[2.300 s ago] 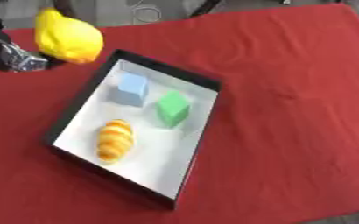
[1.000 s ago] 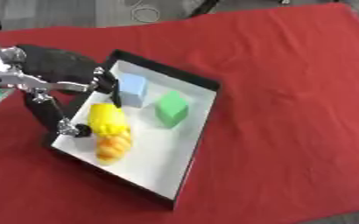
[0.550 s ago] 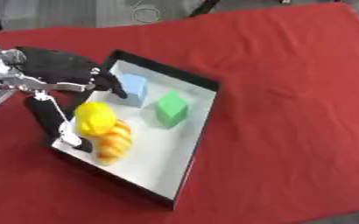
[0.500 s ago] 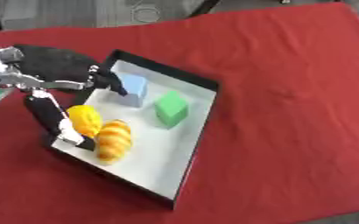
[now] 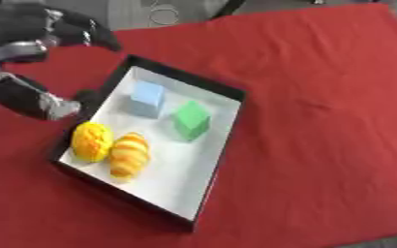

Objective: Pick up objects on the table and place them in the box.

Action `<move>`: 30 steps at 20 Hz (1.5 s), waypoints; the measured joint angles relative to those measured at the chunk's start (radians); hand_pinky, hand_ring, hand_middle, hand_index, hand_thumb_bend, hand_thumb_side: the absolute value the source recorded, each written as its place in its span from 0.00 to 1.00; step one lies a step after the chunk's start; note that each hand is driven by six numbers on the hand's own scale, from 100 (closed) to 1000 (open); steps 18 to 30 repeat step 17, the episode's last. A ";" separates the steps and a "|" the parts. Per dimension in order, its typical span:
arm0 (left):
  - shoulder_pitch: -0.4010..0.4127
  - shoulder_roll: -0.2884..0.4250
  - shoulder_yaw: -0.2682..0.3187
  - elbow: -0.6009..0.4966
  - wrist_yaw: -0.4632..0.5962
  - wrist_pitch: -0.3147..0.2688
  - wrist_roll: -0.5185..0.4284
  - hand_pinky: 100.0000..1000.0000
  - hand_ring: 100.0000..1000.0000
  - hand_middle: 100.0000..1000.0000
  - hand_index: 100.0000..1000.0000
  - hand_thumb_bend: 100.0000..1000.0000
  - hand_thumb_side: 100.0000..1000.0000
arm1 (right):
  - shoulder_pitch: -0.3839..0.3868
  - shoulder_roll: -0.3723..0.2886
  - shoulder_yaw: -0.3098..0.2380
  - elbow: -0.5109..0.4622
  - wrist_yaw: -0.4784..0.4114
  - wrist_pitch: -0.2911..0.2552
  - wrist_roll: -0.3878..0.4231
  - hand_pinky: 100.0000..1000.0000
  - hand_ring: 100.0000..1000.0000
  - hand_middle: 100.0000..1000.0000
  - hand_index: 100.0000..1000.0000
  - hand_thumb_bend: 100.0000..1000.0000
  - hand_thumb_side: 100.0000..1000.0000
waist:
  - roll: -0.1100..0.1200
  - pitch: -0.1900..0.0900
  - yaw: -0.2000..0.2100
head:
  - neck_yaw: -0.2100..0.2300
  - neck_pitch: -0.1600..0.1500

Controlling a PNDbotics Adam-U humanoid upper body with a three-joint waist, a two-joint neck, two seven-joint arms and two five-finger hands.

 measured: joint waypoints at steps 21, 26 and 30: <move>0.371 -0.120 0.397 -0.002 0.675 0.143 0.319 0.80 0.71 0.75 0.90 0.03 0.74 | 0.091 0.152 -0.016 -0.062 0.062 -0.028 -0.049 0.95 0.82 0.65 0.77 0.00 0.43 | -0.060 0.000 0.059 | -0.070 0.017; 0.371 -0.120 0.397 -0.002 0.675 0.143 0.319 0.80 0.71 0.75 0.90 0.03 0.74 | 0.091 0.152 -0.016 -0.062 0.062 -0.028 -0.049 0.95 0.82 0.65 0.77 0.00 0.43 | -0.060 0.000 0.059 | -0.070 0.017; 0.371 -0.120 0.397 -0.002 0.675 0.143 0.319 0.80 0.71 0.75 0.90 0.03 0.74 | 0.091 0.152 -0.016 -0.062 0.062 -0.028 -0.049 0.95 0.82 0.65 0.77 0.00 0.43 | -0.060 0.000 0.059 | -0.070 0.017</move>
